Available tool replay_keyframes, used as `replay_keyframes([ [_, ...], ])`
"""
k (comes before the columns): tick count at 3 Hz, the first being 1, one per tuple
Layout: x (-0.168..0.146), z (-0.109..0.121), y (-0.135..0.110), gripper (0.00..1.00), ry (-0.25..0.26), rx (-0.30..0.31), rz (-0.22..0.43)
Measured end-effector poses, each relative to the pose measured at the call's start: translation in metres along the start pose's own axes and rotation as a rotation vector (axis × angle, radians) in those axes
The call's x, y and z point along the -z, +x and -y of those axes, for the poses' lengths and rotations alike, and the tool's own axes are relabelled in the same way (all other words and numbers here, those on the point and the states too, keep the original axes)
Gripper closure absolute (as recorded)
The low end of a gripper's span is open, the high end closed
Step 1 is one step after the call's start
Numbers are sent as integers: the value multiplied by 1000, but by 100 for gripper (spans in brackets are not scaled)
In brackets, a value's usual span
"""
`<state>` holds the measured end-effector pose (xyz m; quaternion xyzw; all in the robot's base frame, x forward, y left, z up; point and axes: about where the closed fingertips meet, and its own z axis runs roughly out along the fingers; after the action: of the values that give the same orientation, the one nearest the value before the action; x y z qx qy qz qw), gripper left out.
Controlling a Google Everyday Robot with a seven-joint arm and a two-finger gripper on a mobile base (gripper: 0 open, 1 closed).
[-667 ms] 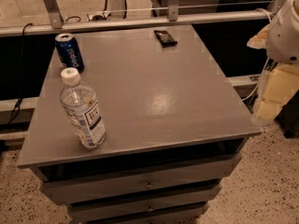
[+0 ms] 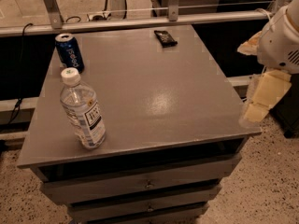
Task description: Knock blue plastic bottle over
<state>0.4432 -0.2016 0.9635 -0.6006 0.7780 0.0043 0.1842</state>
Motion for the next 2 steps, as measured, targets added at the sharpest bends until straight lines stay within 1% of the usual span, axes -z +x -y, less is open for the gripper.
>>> replay_keyframes([
  [1, -50, -5, -44, 0, -78, -24, 198],
  [2, -88, -8, -115, 0, -142, -10, 449],
])
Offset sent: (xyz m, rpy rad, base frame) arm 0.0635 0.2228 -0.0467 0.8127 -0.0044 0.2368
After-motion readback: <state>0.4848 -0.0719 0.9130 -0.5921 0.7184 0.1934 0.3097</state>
